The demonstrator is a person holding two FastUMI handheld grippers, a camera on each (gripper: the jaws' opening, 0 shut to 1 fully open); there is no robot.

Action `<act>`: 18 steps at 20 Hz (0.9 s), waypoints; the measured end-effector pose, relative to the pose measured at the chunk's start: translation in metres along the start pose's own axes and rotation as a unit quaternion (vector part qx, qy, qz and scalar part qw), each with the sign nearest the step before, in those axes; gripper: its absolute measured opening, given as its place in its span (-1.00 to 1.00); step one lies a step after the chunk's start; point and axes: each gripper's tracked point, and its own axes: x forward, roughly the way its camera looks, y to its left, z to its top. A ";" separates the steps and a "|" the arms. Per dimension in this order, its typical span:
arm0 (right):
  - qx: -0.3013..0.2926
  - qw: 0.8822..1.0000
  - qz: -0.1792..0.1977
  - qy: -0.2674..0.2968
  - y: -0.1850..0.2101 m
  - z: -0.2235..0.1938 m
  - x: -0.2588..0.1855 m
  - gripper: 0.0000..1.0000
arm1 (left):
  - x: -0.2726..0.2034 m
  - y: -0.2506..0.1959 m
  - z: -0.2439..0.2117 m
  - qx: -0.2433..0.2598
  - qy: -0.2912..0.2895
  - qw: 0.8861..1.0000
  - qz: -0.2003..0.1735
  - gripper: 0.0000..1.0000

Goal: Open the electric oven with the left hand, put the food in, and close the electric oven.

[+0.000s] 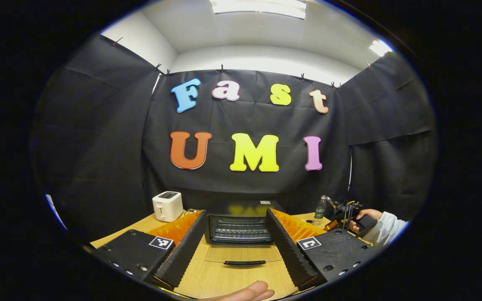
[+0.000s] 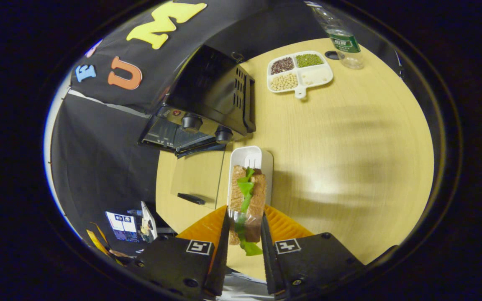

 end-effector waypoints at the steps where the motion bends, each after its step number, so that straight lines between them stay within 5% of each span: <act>1: 0.000 1.000 0.002 -0.009 0.003 -0.002 -0.003 -0.17 | -0.001 0.001 0.000 -0.001 -0.001 1.000 -0.002 0.84; 11: 0.045 0.989 0.063 -0.127 0.070 -0.029 -0.019 -0.24 | -0.014 0.016 0.007 0.007 -0.016 1.000 0.006 0.83; 18: 0.110 0.962 0.145 -0.204 0.130 -0.027 0.030 -0.24 | -0.026 0.038 0.004 0.001 -0.014 0.999 0.035 0.84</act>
